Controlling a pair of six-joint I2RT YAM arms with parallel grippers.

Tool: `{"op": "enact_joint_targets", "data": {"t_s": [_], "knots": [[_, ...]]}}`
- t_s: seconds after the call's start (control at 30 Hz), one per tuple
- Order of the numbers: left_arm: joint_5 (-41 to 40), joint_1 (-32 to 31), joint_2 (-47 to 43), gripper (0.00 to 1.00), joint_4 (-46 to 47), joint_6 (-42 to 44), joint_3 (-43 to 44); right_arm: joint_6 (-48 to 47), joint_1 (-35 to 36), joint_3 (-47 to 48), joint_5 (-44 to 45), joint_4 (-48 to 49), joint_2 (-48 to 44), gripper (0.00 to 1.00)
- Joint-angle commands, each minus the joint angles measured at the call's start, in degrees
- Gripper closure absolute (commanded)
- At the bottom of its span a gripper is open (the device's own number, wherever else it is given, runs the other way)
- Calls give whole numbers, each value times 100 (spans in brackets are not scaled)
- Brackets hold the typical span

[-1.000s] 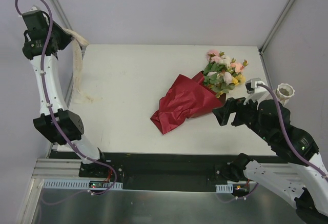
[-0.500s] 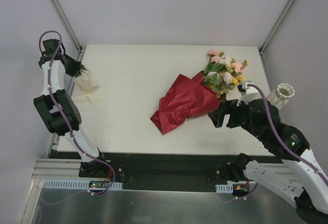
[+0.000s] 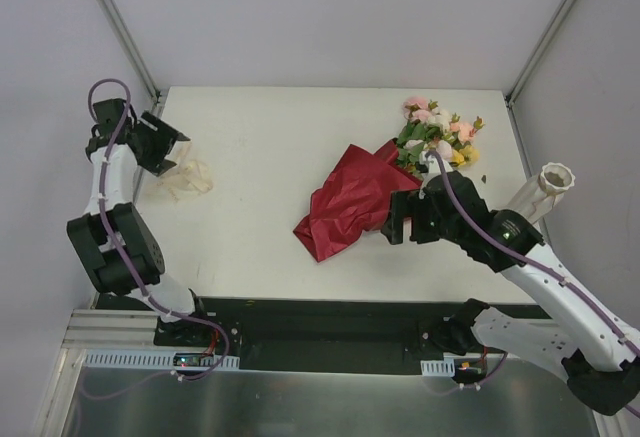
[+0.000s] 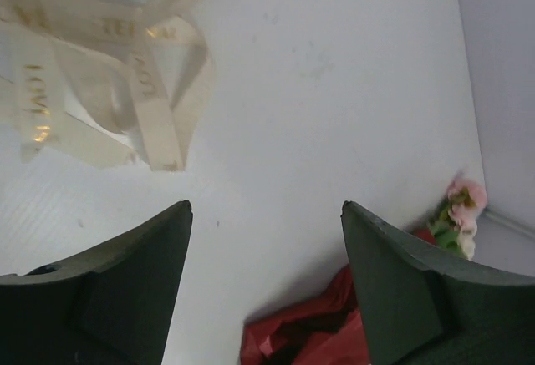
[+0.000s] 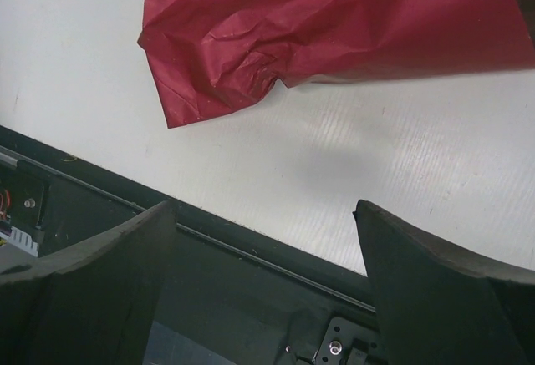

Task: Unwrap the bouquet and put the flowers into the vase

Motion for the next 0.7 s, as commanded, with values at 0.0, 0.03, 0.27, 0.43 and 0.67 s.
{"op": "enact_joint_targets", "data": {"t_s": [0.0, 0.03, 0.27, 0.43, 0.67], "knots": [[1601, -951, -845, 29, 1181, 437, -876, 410, -11, -131, 32, 283, 70, 8], [2057, -1243, -906, 30, 1506, 526, -1113, 455, -11, -210, 86, 345, 61, 9], [2159, -3705, -873, 14, 2221, 939, -1590, 763, 6, -614, 209, 398, -202, 9], [1815, -4339, -644, 8, 2291, 878, -1852, 912, 15, -685, 569, 74, -852, 8], [1718, -4911, -327, 19, 2633, 685, -2310, 860, 6, -562, 1079, -243, -1618, 6]]}}
